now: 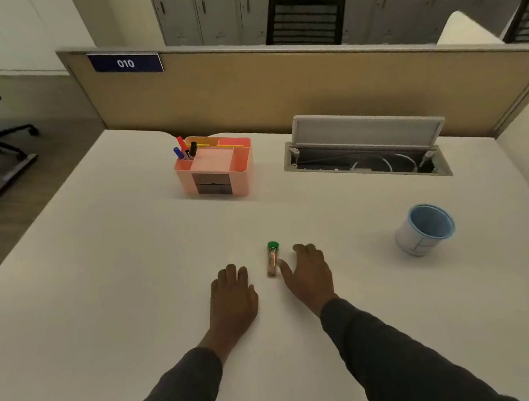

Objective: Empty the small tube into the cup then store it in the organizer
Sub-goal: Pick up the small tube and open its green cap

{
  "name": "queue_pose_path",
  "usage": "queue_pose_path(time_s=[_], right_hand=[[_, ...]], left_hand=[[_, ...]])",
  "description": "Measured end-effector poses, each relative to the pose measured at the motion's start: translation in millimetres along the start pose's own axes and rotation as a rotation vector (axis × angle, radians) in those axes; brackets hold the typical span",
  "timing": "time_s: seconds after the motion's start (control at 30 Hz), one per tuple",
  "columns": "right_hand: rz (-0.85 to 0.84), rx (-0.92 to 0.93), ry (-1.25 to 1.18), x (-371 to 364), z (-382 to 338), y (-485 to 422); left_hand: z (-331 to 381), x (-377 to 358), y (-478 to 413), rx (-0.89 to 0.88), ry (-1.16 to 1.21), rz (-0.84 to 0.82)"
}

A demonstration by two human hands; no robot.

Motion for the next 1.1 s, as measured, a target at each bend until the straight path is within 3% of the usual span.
queue_pose_path(time_s=[0.2, 0.5, 0.67, 0.8, 0.9, 1.1], right_hand=[[-0.053, -0.136, -0.041, -11.4, -26.7, -6.0], [-0.099, -0.131, 0.01, -9.8, -15.5, -14.4], [-0.19, -0.245, -0.233, 6.2, 19.0, -12.0], [-0.274, -0.306, -0.574, 29.5, 47.0, 0.7], [-0.33, -0.3, -0.747, 54.2, 59.0, 12.9], [-0.315, -0.273, -0.83, 104.1, 83.4, 26.8]], left_hand=[[11.5, 0.2, 1.8, -0.008, 0.066, 0.006], [18.7, -7.1, -5.5, 0.136, 0.369, 0.0], [22.8, -5.5, -30.8, 0.363, 0.635, -0.085], [54.5, 5.1, -53.3, 0.447, 1.032, -0.114], [90.1, 21.5, -70.7, 0.378, 1.284, -0.166], [151.9, 53.1, -97.3, 0.162, 1.428, -0.164]])
Point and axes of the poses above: each hand's wrist, its own y-axis away from the middle knuckle, its own x-axis out of the back of the hand, z = x × y, the point moved 6 cm from there along -y, towards the middle knuckle, and after that the axes turned 10 degrees about -x, right-handed, at the moved point
